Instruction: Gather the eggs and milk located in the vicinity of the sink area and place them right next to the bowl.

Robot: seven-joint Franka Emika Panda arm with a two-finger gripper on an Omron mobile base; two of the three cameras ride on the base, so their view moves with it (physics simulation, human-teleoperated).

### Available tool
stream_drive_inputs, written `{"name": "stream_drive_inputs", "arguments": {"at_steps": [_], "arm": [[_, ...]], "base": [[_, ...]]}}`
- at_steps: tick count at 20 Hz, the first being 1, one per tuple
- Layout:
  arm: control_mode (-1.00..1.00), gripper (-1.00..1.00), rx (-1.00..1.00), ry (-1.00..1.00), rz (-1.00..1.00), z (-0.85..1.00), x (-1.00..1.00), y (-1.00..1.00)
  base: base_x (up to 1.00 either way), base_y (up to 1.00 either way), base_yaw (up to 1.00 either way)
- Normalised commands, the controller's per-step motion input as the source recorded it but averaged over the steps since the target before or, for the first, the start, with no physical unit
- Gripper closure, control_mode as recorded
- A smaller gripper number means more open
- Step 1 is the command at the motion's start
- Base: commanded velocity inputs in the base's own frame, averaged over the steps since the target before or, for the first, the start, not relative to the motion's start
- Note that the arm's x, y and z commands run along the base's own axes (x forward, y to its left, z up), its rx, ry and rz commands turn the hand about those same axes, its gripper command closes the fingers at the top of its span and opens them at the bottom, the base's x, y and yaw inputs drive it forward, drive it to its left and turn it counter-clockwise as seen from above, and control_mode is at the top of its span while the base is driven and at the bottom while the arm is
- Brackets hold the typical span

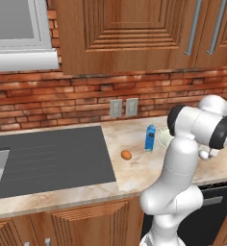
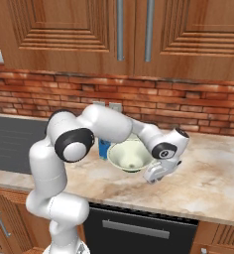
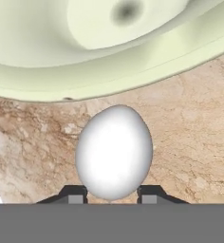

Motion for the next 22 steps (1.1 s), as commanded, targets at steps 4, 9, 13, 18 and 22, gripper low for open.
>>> {"name": "stream_drive_inputs", "arguments": {"at_steps": [4, 9, 13, 18, 22], "arm": [[-1.00, 1.00, 0.00, -0.01, 0.00, 0.00, 0.09, 0.00], [-1.00, 1.00, 0.00, -0.01, 0.00, 0.00, 0.03, 0.00], [-1.00, 1.00, 0.00, 0.00, 0.00, -0.03, 0.01, 0.00], [-1.00, 1.00, 0.00, 0.00, 0.00, -0.01, 0.11, 0.03], [-1.00, 1.00, 0.00, -0.01, 0.00, 0.00, 0.11, 0.14]], "base": [[0.00, 0.00, 0.00], [0.00, 0.00, 0.00], [0.00, 0.00, 0.00], [0.00, 0.00, 0.00], [0.00, 0.00, 0.00]]}}
